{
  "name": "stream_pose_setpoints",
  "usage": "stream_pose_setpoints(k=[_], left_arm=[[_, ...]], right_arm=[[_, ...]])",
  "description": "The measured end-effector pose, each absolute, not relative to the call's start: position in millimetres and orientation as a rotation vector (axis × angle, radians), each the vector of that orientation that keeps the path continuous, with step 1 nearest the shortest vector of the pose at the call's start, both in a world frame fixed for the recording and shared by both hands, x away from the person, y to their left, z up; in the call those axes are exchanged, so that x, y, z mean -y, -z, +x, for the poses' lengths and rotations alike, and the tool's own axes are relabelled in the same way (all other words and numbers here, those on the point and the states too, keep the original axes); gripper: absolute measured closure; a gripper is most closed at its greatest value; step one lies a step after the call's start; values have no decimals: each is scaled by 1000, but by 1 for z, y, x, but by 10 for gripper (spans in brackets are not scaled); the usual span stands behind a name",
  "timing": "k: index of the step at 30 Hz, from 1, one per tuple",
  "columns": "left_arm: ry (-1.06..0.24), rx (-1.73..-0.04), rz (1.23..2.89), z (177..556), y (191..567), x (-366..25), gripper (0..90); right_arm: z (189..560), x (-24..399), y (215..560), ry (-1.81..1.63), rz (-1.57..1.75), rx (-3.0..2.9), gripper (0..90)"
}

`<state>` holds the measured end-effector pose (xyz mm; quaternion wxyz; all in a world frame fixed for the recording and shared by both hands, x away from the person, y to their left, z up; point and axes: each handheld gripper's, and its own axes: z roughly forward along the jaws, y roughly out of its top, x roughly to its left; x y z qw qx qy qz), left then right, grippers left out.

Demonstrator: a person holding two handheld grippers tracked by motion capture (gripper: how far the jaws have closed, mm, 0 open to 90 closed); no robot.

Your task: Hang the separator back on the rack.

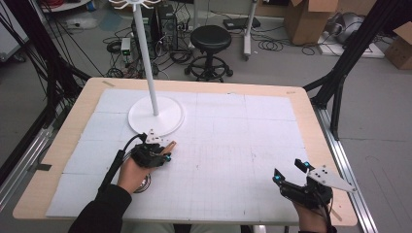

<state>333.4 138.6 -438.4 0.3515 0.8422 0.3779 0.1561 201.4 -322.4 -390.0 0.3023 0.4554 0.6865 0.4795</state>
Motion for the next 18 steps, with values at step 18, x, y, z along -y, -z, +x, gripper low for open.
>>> stream_pose_setpoints(k=[18], left_arm=[[-380, -983, 2178, 332, 437, -142, 673]], right_arm=[[200, 323, 390, -1273, 1217, -1815, 192]])
